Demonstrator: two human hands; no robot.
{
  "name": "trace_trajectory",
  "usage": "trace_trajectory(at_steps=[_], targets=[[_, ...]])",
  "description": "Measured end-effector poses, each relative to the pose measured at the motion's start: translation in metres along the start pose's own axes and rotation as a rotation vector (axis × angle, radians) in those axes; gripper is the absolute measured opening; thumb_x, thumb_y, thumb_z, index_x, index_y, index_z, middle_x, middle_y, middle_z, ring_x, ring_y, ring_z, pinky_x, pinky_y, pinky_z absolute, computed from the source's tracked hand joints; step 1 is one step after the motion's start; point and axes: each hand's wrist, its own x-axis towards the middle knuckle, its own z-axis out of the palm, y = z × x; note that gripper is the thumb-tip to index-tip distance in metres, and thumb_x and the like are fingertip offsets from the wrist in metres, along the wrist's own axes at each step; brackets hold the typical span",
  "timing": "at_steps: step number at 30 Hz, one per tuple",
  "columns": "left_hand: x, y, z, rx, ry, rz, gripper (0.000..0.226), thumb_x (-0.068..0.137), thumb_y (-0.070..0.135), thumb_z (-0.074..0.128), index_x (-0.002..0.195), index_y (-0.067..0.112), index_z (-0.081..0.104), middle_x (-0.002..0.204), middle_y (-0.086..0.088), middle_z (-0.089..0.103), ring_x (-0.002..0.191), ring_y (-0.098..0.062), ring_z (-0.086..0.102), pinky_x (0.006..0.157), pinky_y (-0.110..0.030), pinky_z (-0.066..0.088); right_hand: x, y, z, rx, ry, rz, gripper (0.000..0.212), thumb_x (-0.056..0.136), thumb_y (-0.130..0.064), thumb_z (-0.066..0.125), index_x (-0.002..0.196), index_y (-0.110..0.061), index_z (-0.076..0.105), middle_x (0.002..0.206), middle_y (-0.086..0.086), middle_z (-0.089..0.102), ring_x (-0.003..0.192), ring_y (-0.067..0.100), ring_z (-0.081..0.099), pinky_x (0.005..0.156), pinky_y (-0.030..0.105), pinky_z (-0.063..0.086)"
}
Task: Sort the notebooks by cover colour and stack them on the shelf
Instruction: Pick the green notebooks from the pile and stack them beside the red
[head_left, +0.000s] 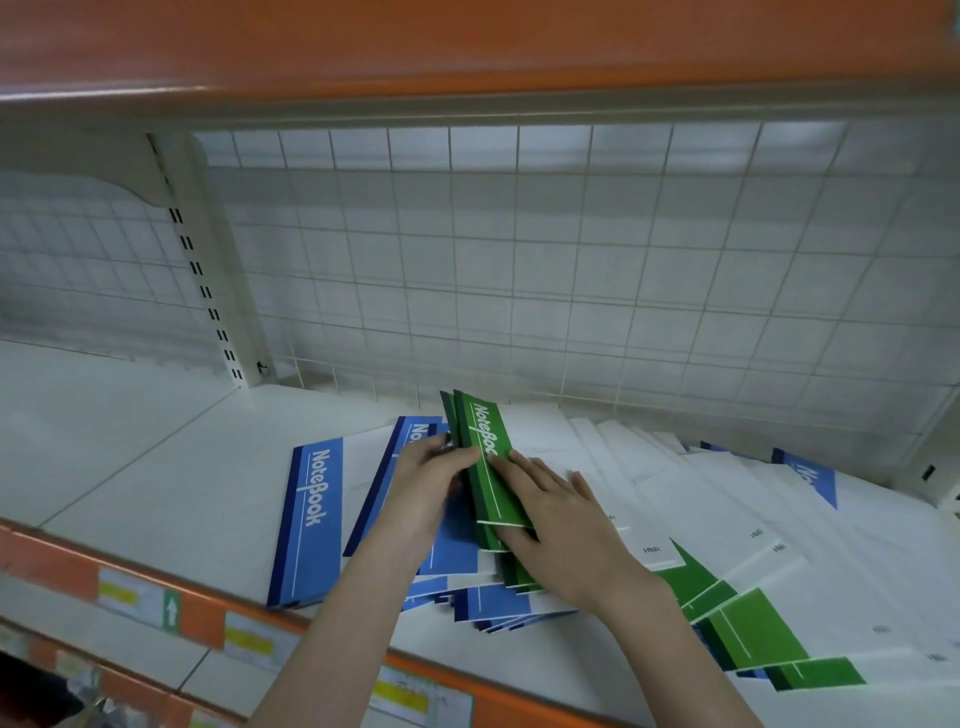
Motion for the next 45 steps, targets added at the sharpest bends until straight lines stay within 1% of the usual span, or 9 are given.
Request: trace_trajectory(at_steps=[8,12,16,20,24,29,37,41,45], targets=[[-0.003,-0.004,0.02,0.076,-0.033,-0.024,0.019,0.094,0.008,0.047,0.103,0.019,0.06,0.092,-0.004,0.067,0.076,-0.012,0.066,0.054,-0.022,0.051,-0.008,0.0,-0.013,0.118,-0.068,0.007,0.093,0.075,-0.081,0.035,0.148,-0.04,-0.003,0.159,-0.012,-0.004,0.146,0.011,-0.006,0.119,0.042,-0.003],[-0.007,0.004,0.03,0.002,-0.092,0.013,0.021,0.094,0.009,0.049,0.101,0.022,0.064,0.088,0.0,0.07,0.072,-0.01,0.068,0.052,-0.02,0.051,-0.011,0.009,-0.023,0.006,0.044,0.011,0.081,0.089,-0.04,0.053,0.15,-0.036,-0.001,0.159,-0.011,-0.002,0.147,0.013,-0.001,0.118,0.043,0.003],[-0.01,0.007,0.042,0.006,-0.156,0.067,0.019,0.097,0.019,0.048,0.094,0.031,0.063,0.078,0.01,0.072,0.071,-0.005,0.069,0.058,-0.022,0.054,-0.016,0.018,-0.028,-0.035,0.159,0.031,0.083,0.087,-0.009,0.045,0.149,-0.038,-0.001,0.159,-0.011,0.004,0.146,0.012,0.005,0.117,0.043,0.009],[-0.012,0.006,0.04,0.517,-0.123,0.313,0.028,0.101,0.034,0.035,0.104,0.024,0.061,0.092,0.001,0.065,0.087,-0.014,0.063,0.076,-0.022,0.05,-0.024,0.025,-0.027,0.048,0.185,0.064,0.078,0.088,-0.01,0.044,0.149,-0.04,0.004,0.158,-0.012,0.014,0.144,0.014,0.019,0.112,0.041,0.03],[-0.006,-0.006,0.033,0.949,-0.037,0.316,0.025,0.099,0.023,0.042,0.119,0.014,0.054,0.11,-0.009,0.06,0.103,-0.023,0.055,0.09,-0.036,0.047,-0.026,0.029,-0.018,-0.035,0.13,0.06,0.079,0.089,-0.012,0.043,0.149,-0.039,0.0,0.159,-0.009,0.01,0.146,0.015,0.013,0.116,0.04,0.021],[-0.007,-0.01,0.036,0.646,-0.023,0.272,0.032,0.092,0.004,0.052,0.121,0.018,0.053,0.104,0.008,0.055,0.084,0.001,0.053,0.059,-0.007,0.041,-0.027,0.028,-0.013,-0.073,0.12,0.094,0.084,0.084,-0.006,0.042,0.15,-0.038,0.001,0.159,-0.011,0.007,0.146,0.014,0.008,0.117,0.04,0.013],[-0.011,-0.006,0.037,0.163,-0.005,0.11,0.021,0.094,0.014,0.055,0.114,0.017,0.055,0.102,0.002,0.063,0.09,-0.009,0.063,0.083,-0.028,0.054,-0.03,0.028,-0.012,-0.078,0.12,0.121,0.088,0.078,-0.01,0.043,0.148,-0.042,0.001,0.158,-0.014,0.005,0.146,0.011,0.006,0.117,0.039,0.009],[-0.013,-0.013,0.041,0.15,-0.154,0.031,0.021,0.089,0.025,0.062,0.109,0.029,0.059,0.098,0.003,0.069,0.084,-0.013,0.07,0.067,-0.029,0.057,-0.032,0.029,-0.01,-0.037,0.134,0.102,0.071,0.086,-0.057,0.033,0.148,-0.041,0.003,0.158,-0.015,0.006,0.146,0.009,0.006,0.117,0.038,0.005],[-0.011,-0.015,0.04,0.006,-0.151,-0.057,0.031,0.085,0.006,0.062,0.108,0.026,0.058,0.094,-0.003,0.071,0.079,-0.02,0.071,0.058,-0.031,0.054,-0.034,0.023,-0.012,0.019,0.142,0.109,0.1,0.061,-0.091,0.012,0.149,-0.042,0.007,0.158,-0.016,0.007,0.146,0.008,0.003,0.117,0.036,0.001]])
